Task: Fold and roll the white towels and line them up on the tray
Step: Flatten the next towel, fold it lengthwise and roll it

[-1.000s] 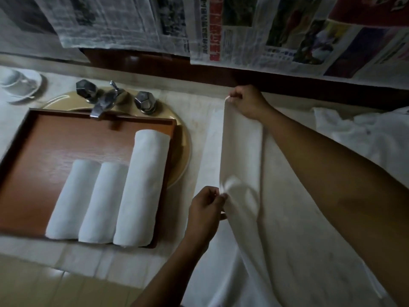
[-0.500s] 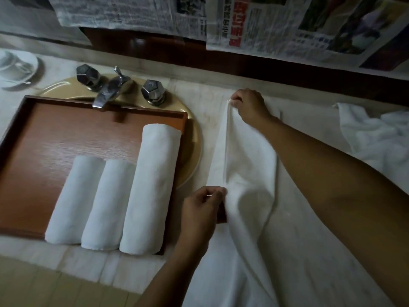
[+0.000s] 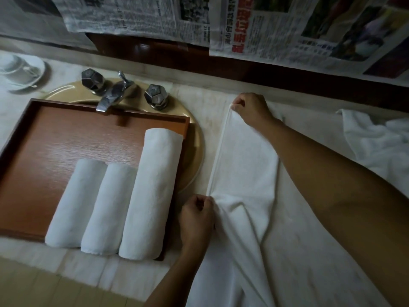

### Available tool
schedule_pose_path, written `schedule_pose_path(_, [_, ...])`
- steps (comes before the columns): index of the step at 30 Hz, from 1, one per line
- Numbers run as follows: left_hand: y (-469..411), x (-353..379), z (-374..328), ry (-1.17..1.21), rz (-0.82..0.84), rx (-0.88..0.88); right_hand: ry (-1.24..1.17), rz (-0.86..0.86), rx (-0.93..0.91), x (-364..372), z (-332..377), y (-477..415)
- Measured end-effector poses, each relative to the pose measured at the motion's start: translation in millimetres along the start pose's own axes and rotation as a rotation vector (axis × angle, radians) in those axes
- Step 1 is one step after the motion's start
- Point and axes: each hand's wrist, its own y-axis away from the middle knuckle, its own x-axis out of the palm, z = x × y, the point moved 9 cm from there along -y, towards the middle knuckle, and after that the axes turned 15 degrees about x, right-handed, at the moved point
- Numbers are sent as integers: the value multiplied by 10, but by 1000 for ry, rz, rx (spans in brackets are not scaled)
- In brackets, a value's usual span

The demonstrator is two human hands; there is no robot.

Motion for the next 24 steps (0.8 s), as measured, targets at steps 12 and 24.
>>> schedule_pose_path(12, [-13,-12,53,-10,-53,14,100,-128,-86,-42,121,211])
schedule_pose_path(24, [41,-35,-69,-34,-28,12,517,39,-213,520,-335,1767])
